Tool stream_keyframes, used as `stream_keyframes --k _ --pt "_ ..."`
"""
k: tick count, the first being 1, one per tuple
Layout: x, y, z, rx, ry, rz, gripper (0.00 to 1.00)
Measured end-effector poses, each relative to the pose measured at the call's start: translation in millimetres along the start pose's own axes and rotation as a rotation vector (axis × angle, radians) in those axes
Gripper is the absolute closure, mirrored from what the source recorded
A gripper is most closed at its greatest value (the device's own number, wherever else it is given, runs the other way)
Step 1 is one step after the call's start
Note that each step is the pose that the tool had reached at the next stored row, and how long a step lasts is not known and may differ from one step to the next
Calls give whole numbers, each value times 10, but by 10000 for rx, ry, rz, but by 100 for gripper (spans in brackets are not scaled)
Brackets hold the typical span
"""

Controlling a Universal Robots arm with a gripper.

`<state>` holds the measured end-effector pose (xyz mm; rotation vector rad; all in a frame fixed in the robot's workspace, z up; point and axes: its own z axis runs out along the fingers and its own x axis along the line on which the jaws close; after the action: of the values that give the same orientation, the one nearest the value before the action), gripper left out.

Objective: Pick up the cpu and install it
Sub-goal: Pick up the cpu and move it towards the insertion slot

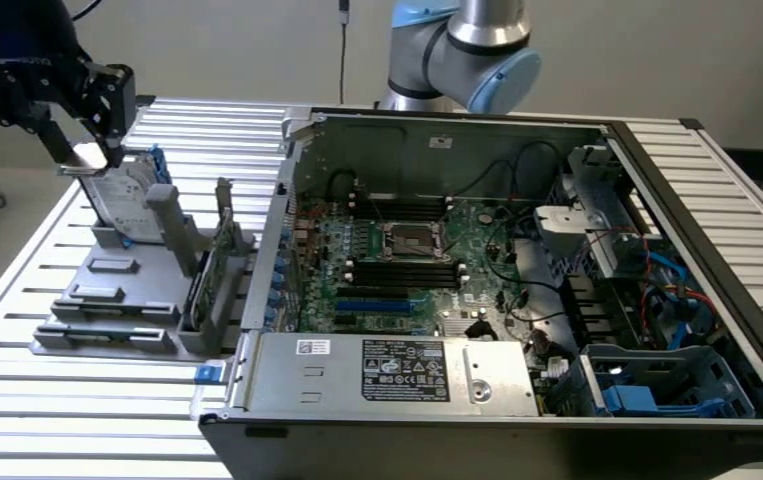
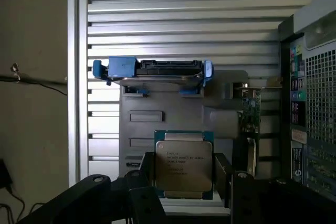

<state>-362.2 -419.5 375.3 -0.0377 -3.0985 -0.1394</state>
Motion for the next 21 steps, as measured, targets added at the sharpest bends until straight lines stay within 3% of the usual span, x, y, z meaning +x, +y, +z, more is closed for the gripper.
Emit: stream_keyframes --k 4,8,21 --pt "-176 11 -136 3 106 10 45" --pt "-359 -5 -175 5 203 20 45" --pt "-947 -11 -198 -2 215 19 45"
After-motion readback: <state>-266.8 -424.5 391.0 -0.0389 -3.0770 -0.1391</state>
